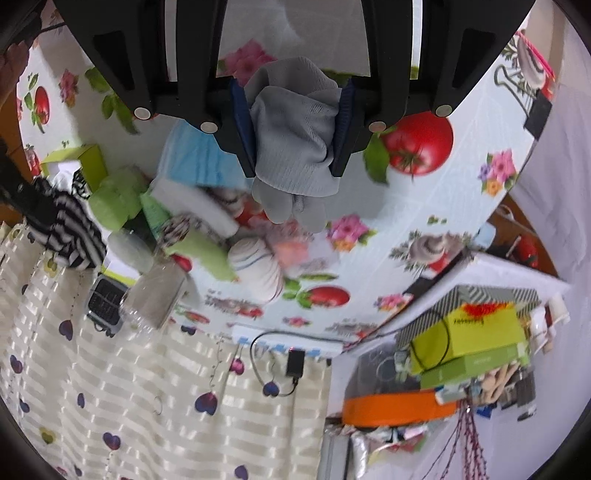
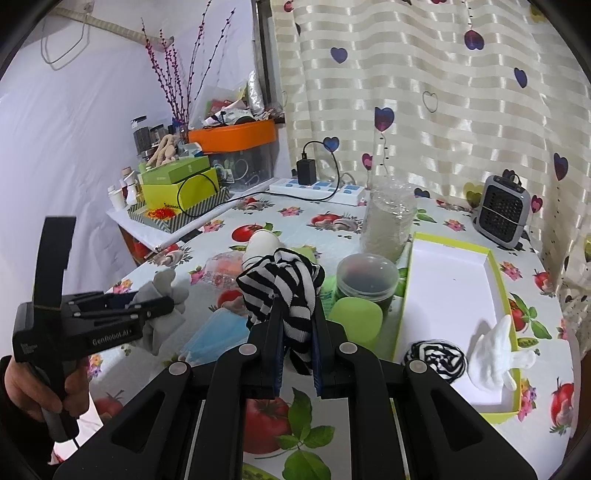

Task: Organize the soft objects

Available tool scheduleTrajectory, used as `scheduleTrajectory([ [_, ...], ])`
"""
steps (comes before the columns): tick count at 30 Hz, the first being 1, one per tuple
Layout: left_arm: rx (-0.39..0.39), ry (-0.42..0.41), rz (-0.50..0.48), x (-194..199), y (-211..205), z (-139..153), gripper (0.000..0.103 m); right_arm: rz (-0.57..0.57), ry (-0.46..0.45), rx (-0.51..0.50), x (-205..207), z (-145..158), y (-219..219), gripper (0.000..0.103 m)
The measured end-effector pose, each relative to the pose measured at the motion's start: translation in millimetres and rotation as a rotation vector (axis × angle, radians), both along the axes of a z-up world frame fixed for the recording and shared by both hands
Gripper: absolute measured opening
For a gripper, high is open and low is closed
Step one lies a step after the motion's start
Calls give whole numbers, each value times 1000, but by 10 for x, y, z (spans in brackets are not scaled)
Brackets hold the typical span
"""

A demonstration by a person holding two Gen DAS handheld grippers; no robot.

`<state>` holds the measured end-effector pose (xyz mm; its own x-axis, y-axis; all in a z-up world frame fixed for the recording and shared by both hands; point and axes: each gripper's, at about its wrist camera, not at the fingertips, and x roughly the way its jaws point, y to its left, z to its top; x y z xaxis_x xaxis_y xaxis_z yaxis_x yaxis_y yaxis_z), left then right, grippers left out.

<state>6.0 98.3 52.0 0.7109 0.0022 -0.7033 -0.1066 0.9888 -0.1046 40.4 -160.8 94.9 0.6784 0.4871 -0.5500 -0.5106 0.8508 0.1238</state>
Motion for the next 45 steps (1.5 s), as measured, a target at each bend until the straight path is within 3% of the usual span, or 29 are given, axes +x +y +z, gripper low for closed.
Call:
scheduleTrajectory([
  [26,9,-120,-191,308,-782,496,38,-196,3,37,101,45,-743,12],
  [33,-67,-137,-264,350,-882,554,38,-233,9,39,160,28,-885,12],
  [45,-90,-126,-390,509,-1358,596,38,-331,50,53,306,-109,-1230,13],
])
